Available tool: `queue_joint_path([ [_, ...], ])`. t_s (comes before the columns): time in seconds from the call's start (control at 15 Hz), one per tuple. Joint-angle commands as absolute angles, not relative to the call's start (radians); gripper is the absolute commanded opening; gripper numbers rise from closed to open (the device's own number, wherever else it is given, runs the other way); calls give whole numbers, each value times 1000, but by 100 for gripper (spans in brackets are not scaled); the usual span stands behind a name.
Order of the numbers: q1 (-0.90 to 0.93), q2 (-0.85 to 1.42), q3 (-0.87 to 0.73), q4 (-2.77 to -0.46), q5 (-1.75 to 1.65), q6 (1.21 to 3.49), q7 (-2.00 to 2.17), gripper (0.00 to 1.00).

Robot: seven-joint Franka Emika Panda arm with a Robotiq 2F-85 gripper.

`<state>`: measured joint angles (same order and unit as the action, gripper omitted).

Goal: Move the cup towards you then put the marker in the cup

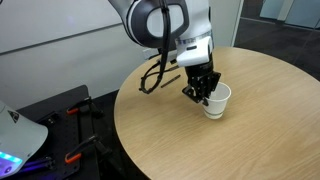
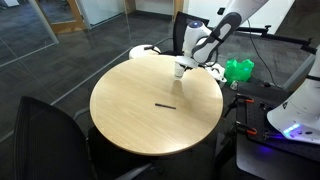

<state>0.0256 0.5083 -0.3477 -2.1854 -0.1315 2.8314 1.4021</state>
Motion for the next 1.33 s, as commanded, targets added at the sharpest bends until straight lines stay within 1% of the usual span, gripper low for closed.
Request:
queue_joint_path([
  [0.0,55,463,-374,-2267,-99,2874,1404,1],
  [0.33,61,453,-379,-2312,-59,2877,1403,1],
  [0.4,58,448,-375,-2316,-54,2871,1397,10],
  [0.47,57,448,-373,-2319,-49,2871,1397,32],
  [0.53,60,445,-376,-2321,-48,2868,1399,37],
  [0.93,82,392,-396,-2363,-62,2891,1402,83],
  [1.0,87,381,-401,-2371,-65,2900,1405,89],
  [1.07,100,363,-415,-2384,-76,2907,1410,93],
  [1.2,128,333,-447,-2408,-98,2926,1419,100],
  [1.27,145,316,-467,-2421,-113,2932,1421,100],
])
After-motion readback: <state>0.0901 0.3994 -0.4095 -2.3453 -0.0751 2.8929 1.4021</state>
